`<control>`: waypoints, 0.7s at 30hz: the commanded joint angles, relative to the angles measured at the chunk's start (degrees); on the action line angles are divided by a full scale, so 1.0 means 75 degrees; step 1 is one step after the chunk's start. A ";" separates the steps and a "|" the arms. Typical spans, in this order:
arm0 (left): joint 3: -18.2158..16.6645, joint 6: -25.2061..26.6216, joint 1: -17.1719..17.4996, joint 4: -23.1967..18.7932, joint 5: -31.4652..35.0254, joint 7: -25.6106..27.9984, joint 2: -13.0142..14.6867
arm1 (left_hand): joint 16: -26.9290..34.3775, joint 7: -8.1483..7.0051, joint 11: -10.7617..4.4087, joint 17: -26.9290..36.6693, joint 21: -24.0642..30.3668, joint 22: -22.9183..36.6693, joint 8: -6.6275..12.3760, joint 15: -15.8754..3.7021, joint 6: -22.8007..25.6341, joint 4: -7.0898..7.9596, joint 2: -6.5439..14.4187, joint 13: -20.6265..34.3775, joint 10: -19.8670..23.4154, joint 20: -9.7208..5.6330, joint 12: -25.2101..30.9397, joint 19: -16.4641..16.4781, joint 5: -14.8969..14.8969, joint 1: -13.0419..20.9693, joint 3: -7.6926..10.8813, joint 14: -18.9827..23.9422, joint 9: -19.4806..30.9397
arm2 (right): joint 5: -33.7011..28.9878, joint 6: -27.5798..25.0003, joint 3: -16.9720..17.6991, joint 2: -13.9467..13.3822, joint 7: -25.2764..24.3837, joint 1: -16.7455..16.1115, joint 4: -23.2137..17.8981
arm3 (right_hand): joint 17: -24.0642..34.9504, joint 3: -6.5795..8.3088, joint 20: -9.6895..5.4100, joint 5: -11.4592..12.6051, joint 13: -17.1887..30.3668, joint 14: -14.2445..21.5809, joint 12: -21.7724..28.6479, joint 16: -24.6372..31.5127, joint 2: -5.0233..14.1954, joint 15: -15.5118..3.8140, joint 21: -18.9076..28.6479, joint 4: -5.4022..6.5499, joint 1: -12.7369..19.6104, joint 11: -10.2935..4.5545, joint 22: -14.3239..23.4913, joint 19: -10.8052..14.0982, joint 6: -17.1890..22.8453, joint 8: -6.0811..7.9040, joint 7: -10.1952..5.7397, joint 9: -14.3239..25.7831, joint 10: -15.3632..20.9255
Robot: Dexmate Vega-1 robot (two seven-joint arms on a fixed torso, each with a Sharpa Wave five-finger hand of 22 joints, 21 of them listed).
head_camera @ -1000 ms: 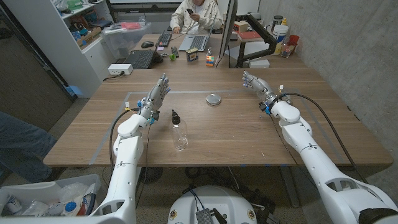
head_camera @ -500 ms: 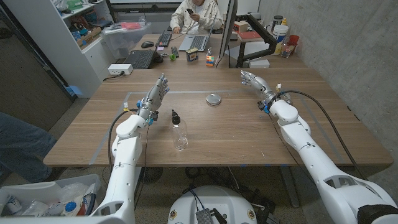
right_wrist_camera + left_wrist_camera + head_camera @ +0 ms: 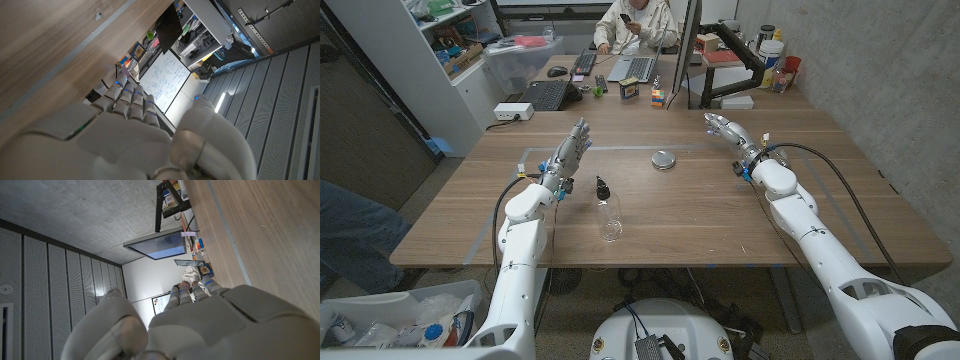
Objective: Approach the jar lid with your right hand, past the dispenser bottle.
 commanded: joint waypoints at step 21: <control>0.0045 -0.0037 -0.0011 0.0025 0.0006 -0.0016 0.0055 | 0.0042 -0.0026 -0.0027 0.0013 -0.0082 0.0013 0.0037 0.0013 -0.0015 -0.0022 0.0091 0.0019 -0.0069 -0.0183 0.0050 -0.0456 0.0060 0.0009 -0.0053 -0.0072 0.0023 | -0.0962 -0.0803 -0.0523 -0.0252 -0.0258 0.0239 -0.0458 | 0.0038 -0.0008 -0.0099 0.0141 0.0030 0.0032 0.0009 -0.0024 -0.0062 -0.0143 -0.0141 -0.0053 0.0043 -0.0089 0.0015 0.0087 -0.0011 0.0038 -0.0168 -0.0016 0.0022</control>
